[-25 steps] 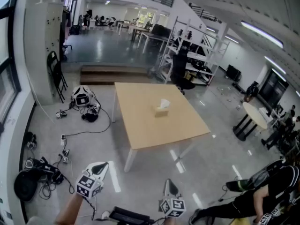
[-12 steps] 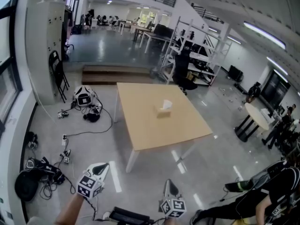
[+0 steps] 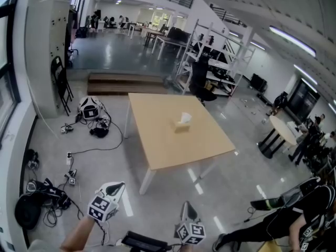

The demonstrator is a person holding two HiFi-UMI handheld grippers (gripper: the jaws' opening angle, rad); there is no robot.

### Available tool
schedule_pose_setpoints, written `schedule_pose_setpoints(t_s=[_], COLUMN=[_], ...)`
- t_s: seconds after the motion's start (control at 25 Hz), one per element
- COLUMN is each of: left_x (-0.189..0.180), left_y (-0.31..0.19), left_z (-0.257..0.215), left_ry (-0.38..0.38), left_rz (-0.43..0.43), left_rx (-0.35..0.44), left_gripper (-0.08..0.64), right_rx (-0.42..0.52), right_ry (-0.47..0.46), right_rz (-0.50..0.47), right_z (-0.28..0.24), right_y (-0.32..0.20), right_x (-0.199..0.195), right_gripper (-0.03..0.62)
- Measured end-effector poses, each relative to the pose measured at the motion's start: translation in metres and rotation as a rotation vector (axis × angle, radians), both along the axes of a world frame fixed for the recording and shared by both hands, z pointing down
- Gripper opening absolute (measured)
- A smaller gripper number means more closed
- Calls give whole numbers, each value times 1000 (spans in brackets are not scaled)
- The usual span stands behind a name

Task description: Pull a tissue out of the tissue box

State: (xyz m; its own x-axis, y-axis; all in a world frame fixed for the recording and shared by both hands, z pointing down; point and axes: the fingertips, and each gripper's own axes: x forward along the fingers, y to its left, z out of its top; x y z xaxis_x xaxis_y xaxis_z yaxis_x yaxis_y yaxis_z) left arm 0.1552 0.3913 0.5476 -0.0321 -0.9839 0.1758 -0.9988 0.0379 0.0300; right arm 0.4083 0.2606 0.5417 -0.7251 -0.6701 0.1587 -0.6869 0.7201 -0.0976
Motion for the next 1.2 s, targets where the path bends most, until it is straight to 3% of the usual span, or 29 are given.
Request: schedule_pose_setpoints(t_s=[0.44,0.8,1.2], left_x=[-11,-28,-67], left_y=[-29,-99,-161], left_z=[7,9,2], left_ry=[19,36,43], left_rz=[35,49,-18], left_rx=[-4,-11,-16], left_gripper=[6,6,6], right_rx=[14,3,2], right_ry=[13,11,15], right_rz=[22,32,-14], right_z=[1,4,-3], right_y=[-20,-87,-160], right_x=[-11,-35,-70], right_gripper=[11,11,11])
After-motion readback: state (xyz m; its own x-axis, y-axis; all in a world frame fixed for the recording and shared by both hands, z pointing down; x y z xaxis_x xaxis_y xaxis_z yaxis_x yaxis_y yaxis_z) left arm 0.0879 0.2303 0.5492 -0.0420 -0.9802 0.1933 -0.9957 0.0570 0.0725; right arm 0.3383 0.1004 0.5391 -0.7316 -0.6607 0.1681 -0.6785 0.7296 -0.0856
